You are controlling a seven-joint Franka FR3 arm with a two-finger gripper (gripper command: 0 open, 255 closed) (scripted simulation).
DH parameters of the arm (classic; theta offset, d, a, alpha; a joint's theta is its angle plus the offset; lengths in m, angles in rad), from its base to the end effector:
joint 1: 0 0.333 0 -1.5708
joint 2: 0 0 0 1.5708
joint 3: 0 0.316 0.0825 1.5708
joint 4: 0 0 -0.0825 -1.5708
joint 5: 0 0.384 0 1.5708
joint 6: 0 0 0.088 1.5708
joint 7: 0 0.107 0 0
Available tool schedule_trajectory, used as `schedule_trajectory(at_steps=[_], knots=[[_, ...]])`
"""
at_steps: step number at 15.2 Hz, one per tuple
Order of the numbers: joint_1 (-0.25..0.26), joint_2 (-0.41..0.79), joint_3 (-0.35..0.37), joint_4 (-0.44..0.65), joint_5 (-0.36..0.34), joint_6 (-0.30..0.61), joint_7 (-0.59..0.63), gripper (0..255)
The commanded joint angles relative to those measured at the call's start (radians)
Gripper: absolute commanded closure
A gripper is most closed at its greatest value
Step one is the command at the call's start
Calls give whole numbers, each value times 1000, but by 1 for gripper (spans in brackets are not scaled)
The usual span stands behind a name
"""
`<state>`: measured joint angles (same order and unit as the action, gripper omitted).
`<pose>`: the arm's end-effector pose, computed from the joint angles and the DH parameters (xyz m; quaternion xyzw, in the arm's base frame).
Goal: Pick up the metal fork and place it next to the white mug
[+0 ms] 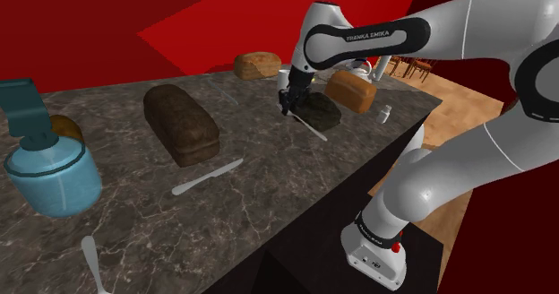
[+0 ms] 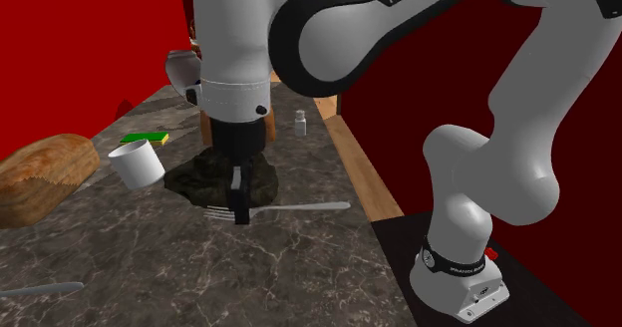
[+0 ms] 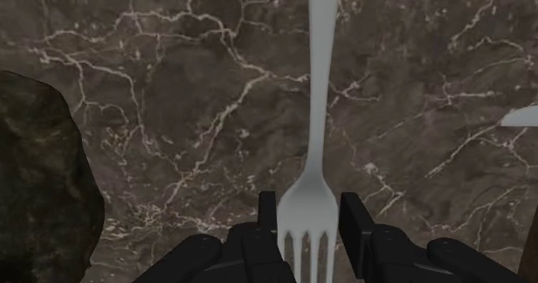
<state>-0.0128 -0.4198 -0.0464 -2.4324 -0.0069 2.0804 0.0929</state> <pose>0.4232 -0.0262 0.4646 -0.9968 0.0727 -0.0336 0.0070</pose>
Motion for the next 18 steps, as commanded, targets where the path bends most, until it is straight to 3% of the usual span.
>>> schedule_trajectory(at_steps=[1,10,18], knots=[[0,-7,0,23,0,-30,-1,255],[0,-28,1,121,0,-149,1,255],[-47,204,-108,343,-3,-140,-156,255]])
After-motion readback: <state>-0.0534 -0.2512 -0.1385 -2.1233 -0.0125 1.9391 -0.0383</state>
